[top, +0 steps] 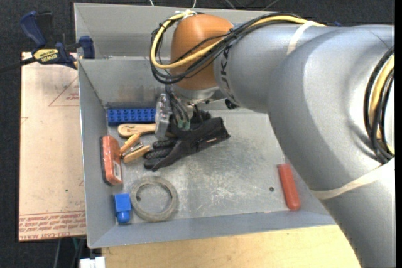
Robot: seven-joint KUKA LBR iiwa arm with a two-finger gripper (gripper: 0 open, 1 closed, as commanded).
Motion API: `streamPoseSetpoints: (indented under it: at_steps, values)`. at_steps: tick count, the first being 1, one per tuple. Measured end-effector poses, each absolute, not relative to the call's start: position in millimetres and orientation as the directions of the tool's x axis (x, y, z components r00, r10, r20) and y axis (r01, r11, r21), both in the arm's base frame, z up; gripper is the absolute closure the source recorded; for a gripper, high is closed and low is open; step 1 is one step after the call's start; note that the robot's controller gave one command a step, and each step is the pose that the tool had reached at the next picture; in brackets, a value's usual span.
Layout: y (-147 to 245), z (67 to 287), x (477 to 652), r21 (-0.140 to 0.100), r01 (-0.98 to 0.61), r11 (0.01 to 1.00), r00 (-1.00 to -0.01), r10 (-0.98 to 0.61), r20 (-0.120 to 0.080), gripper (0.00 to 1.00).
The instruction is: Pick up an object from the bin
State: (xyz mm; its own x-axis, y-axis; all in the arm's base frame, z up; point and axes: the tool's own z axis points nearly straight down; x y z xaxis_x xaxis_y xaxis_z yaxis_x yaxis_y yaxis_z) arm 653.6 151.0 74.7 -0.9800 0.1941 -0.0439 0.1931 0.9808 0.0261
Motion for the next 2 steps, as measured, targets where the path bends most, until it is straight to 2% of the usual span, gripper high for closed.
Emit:
streamPoseSetpoints:
  at_steps: [1,2]
  values:
    - [137.5,75.1,648.7,0.036,0.204,0.978,-0.978,0.206,-0.046,1.0]
    - [143.5,74.0,650.9,0.043,0.448,0.893,-0.892,0.45,-0.039,1.0]
